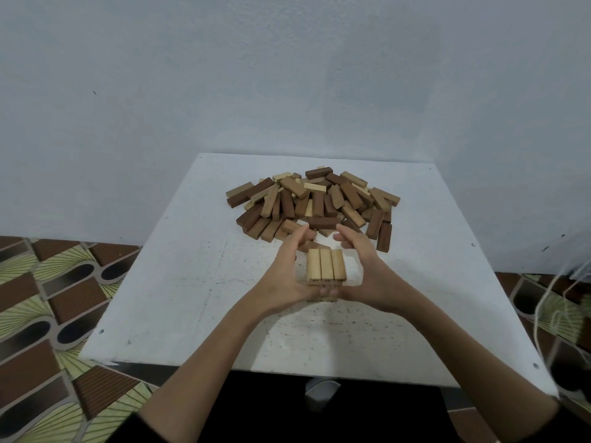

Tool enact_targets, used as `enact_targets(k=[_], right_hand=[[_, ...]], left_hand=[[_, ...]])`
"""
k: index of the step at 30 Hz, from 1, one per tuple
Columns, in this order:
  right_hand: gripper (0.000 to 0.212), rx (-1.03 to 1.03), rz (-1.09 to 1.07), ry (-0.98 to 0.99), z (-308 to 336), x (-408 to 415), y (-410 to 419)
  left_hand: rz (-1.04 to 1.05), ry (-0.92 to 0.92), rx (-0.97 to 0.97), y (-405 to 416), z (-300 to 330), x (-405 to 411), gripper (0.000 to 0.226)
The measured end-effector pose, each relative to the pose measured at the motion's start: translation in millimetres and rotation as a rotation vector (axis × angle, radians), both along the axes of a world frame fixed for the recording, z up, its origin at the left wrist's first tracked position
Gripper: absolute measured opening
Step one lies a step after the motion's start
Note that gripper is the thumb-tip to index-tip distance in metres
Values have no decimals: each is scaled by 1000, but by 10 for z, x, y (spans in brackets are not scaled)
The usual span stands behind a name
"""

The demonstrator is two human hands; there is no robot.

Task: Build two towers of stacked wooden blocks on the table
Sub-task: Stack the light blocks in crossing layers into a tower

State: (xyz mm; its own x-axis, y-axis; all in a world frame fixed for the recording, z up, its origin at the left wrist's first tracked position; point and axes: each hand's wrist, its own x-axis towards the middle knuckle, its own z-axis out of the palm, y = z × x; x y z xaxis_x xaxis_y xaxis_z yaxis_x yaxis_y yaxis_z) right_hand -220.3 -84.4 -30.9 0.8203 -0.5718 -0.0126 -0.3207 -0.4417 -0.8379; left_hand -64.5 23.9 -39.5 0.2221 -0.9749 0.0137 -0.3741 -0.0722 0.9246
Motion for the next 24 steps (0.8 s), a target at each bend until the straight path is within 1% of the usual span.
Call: enact_targets(k=[2,4,7,8,12,15,17,19,22,24], right_hand=[[112,43,-23,-17,-45,-29,58],[109,77,-54,-23,-101,-35,154],[109,121,-98,-44,-167,-24,286],[109,124,-103,-57,-181,-23,323],[111,155,-116,-93,-197,-15,394],[108,174,-101,-96,-192,4,408],[106,183,-89,-95,-192,16,416],[106,191,-89,-94,-197,21,424],[108,184,-90,-90,-210,29,428],[106,177,-87,-86,-218,31,425]], left_hand=[[6,13,11,23,7,-39,97],[9,24,27,47,-2,-95,90],[19,68,48,50,-65,-170,104],[19,82,66,46,-80,-193,105],[2,92,58,23,-137,-250,102],[11,81,52,13,-167,-280,94],[-6,96,43,9,-201,-285,96],[35,58,75,6,-229,-289,99],[2,92,57,-8,-242,-279,91],[46,44,119,5,-263,-281,102]])
